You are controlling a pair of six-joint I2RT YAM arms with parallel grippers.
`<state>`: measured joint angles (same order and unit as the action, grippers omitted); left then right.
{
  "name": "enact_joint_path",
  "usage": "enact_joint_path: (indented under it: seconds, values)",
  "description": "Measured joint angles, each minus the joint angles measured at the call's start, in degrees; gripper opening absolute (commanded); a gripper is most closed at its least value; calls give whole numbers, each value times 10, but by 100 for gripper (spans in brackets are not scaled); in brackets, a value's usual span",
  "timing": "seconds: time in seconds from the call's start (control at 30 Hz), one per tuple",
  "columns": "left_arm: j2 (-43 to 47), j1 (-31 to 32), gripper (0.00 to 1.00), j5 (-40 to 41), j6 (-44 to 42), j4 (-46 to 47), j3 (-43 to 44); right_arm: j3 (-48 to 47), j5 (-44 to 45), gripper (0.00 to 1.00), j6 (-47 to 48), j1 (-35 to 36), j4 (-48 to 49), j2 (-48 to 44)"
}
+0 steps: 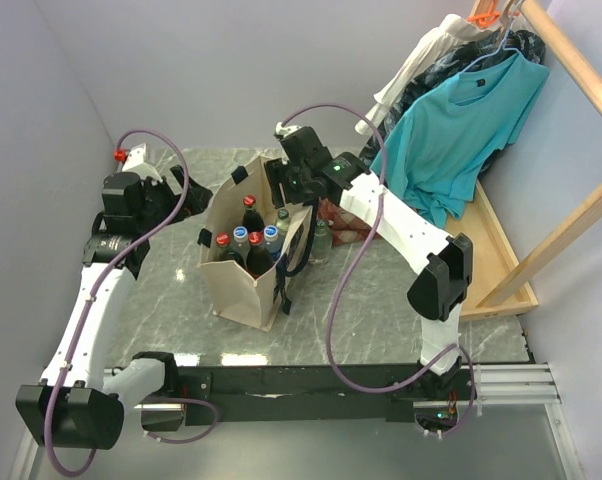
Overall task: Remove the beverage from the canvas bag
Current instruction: Take out the drink from the canvas bag.
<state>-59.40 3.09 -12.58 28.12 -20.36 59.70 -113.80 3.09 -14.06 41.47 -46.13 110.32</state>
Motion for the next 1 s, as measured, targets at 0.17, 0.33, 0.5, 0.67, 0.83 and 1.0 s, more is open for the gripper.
enact_joint_path:
  seconds: [0.17, 0.33, 0.5, 0.67, 0.83, 1.0]
  values:
    - [1, 0, 96, 0, 0, 1, -6, 0, 31, 72, -12, 0, -7, -13]
    - [1, 1, 96, 0, 0, 0, -7, 0, 42, 72, -16, 0, -11, -17]
    - [1, 3, 96, 3, -2, 0, -7, -20, 32, 73, -15, 0, -17, -9]
    - [1, 4, 96, 5, -4, 0, -7, -129, 23, 72, -15, 0, -28, 44]
    - [1, 4, 96, 10, -8, -1, -7, -141, 16, 72, -16, 0, -30, 66]
    - [1, 4, 96, 13, -11, -2, -7, -117, 8, 72, -17, -1, -30, 70]
